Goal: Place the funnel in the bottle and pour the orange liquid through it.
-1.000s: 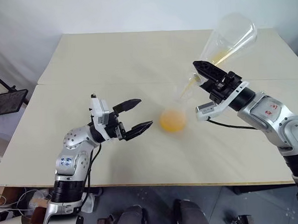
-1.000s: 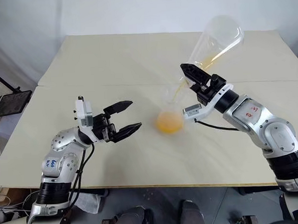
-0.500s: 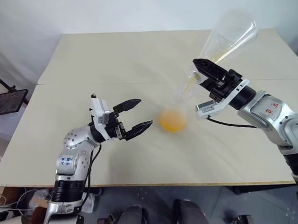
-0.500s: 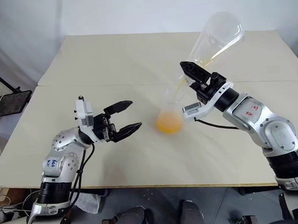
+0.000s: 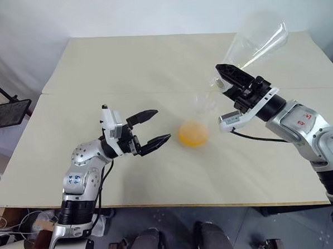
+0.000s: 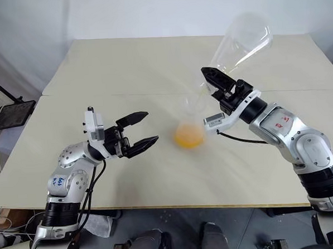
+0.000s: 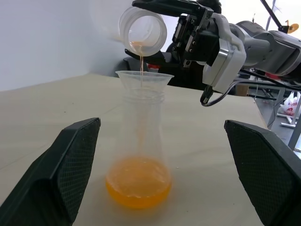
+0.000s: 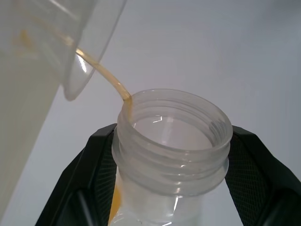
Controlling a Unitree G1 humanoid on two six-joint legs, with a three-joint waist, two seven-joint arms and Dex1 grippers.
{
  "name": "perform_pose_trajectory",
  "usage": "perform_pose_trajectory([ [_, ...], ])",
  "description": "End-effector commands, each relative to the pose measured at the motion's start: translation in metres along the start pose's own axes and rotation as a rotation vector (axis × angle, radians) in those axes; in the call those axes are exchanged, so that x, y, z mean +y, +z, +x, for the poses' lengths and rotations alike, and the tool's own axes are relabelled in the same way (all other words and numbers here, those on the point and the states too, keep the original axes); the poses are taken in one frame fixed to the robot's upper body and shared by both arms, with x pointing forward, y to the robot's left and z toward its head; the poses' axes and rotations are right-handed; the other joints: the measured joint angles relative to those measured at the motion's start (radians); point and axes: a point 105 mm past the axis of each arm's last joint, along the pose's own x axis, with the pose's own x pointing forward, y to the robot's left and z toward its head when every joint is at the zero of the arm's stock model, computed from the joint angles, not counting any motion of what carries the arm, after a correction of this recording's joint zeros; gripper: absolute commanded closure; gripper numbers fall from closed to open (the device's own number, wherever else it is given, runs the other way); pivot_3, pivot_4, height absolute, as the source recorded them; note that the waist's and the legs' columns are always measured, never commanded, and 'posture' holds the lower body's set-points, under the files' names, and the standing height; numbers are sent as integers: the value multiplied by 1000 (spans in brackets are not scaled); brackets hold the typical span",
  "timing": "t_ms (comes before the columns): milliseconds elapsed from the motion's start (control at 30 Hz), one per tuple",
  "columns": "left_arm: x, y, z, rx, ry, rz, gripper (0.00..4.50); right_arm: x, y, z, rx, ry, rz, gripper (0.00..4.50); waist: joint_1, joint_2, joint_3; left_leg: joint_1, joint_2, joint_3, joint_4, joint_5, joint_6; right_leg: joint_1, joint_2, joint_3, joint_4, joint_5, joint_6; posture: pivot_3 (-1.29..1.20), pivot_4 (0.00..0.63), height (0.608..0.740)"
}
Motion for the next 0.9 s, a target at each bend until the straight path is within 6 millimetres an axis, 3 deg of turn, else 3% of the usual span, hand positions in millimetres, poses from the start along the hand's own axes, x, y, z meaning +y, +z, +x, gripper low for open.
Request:
perform_pose_trajectory([
  [33,0,7,1,-10,-17,39,0,-16,1,-4,8,-59,32,1723,0,0,0,0,0,0,0,0,0,0,0,0,0,0,0,0,150,740],
  [233,0,7,0,0,-26,36,0,-19,-6,-6,73,-85,122,1723,0,0,0,0,0,0,0,0,0,0,0,0,0,0,0,0,150,740],
  [400,0,8,-1,11,-36,36,0,-28,-22,-13,185,-136,320,1723,1,0,0,0,0,-1,0,0,0,1,0,0,0,0,0,0,150,740],
  [533,0,8,-4,26,-43,39,0,-34,-55,-30,371,-180,678,1723,2,-1,0,0,0,-1,0,0,0,1,0,0,0,0,0,0,150,740],
  [600,1,8,-6,35,-42,42,0,-30,-86,-50,526,-225,843,1723,5,-1,0,0,0,-2,1,0,0,1,0,0,0,0,0,0,150,740],
  [700,3,9,-7,42,-41,43,0,-11,-119,-83,671,-293,1182,1723,10,-1,0,0,0,-2,1,0,0,2,-1,0,0,0,0,0,150,740],
  [767,3,9,-7,47,-44,43,0,3,-125,-94,661,-344,1424,1723,9,-1,0,0,0,-2,1,0,0,1,-1,0,0,0,0,0,150,740],
  [900,4,9,-6,48,-46,42,0,30,-140,-117,764,-424,1593,1723,1,-1,0,0,0,-1,0,0,0,1,-1,0,1,0,0,0,150,740],
])
